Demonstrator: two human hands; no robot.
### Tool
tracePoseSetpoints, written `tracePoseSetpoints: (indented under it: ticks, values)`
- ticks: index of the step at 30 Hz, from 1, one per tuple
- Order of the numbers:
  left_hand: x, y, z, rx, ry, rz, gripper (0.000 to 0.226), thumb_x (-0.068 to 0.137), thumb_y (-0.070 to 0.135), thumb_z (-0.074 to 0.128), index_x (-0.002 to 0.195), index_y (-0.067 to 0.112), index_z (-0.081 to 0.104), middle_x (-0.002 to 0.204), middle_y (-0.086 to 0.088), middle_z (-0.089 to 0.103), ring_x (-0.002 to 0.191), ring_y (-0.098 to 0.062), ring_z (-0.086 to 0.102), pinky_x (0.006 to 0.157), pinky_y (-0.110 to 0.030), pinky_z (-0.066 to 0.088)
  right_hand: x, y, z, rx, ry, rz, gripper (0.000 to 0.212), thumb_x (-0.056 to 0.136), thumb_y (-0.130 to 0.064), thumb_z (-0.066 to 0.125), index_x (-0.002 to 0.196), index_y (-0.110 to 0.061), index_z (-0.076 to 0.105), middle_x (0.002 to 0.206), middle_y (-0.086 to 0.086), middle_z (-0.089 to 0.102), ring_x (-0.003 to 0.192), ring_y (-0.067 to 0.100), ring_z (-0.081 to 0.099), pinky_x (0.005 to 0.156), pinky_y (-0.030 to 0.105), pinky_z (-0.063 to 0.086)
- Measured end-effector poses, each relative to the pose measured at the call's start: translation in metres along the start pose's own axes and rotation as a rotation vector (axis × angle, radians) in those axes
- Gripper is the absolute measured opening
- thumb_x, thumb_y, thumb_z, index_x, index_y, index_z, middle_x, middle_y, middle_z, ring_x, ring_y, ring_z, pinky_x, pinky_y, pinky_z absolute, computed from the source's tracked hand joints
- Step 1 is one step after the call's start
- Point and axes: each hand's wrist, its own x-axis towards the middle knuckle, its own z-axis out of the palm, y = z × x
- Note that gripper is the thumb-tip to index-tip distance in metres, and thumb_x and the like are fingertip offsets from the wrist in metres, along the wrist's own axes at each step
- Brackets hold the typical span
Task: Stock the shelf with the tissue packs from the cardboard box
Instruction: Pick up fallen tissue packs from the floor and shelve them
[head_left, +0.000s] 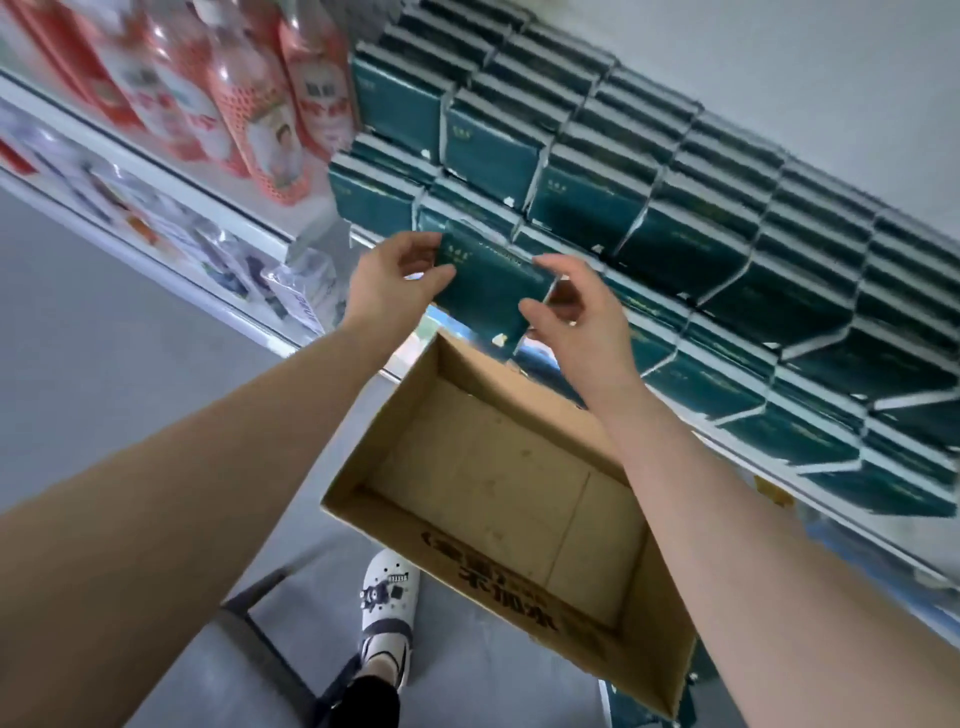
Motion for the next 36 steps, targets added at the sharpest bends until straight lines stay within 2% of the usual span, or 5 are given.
tracePoseSetpoints:
  ticks: [14, 18, 22, 26, 36]
  values:
    - [0.097, -0.001, -0.07, 0.044, 0.096, 0.063, 0.047, 0.089, 0.012, 0.063, 0.135, 0.019, 0.053, 0.126, 0.004, 0.061, 0.11, -0.014, 0.059, 0.101, -0.037, 0.049, 0.115, -0.064, 0.076, -0.248, 0.013, -0.278, 0.031, 0.089, -0.009, 0.068, 0.117, -0.022, 0.065, 0.11, 0.002, 0.049, 0.085, -0.004, 0.053, 0.076, -0.002, 0.036]
    - [0.115, 0.004, -0.074, 0.005, 0.102, 0.055, 0.05, 0.089, 0.01, 0.061, 0.137, 0.018, 0.051, 0.132, 0.004, 0.059, 0.119, -0.013, 0.057, 0.104, -0.039, 0.048, 0.137, -0.071, 0.084, -0.282, 0.025, -0.34, 0.03, 0.091, -0.008, 0.066, 0.118, -0.02, 0.068, 0.109, 0.005, 0.053, 0.086, -0.014, 0.05, 0.075, -0.001, 0.036]
    - [0.127, 0.009, -0.073, -0.024, 0.102, 0.059, 0.047, 0.093, 0.006, 0.058, 0.138, 0.017, 0.048, 0.134, 0.004, 0.057, 0.12, -0.01, 0.054, 0.105, -0.034, 0.046, 0.153, -0.073, 0.089, -0.362, 0.08, -0.383, 0.03, 0.089, -0.009, 0.067, 0.115, -0.024, 0.07, 0.106, -0.003, 0.056, 0.092, 0.002, 0.053, 0.088, 0.018, 0.045]
    - [0.137, 0.007, -0.07, -0.045, 0.108, 0.048, 0.046, 0.093, 0.004, 0.056, 0.137, 0.018, 0.049, 0.135, 0.005, 0.056, 0.122, -0.009, 0.052, 0.106, -0.037, 0.045, 0.165, -0.072, 0.093, -0.43, 0.168, -0.446, 0.027, 0.084, -0.011, 0.071, 0.109, -0.021, 0.07, 0.094, -0.011, 0.059, 0.089, -0.015, 0.043, 0.09, 0.028, 0.038]
    - [0.148, 0.001, -0.061, 0.032, 0.03, 0.036, 0.067, 0.091, 0.005, 0.055, 0.151, 0.02, 0.029, 0.149, 0.0, 0.044, 0.138, -0.014, 0.039, 0.111, -0.038, 0.039, 0.182, -0.066, 0.107, -0.584, 0.158, -0.414, 0.028, 0.081, -0.01, 0.076, 0.107, -0.018, 0.074, 0.118, 0.005, 0.055, 0.11, 0.024, 0.049, 0.077, 0.022, 0.04]
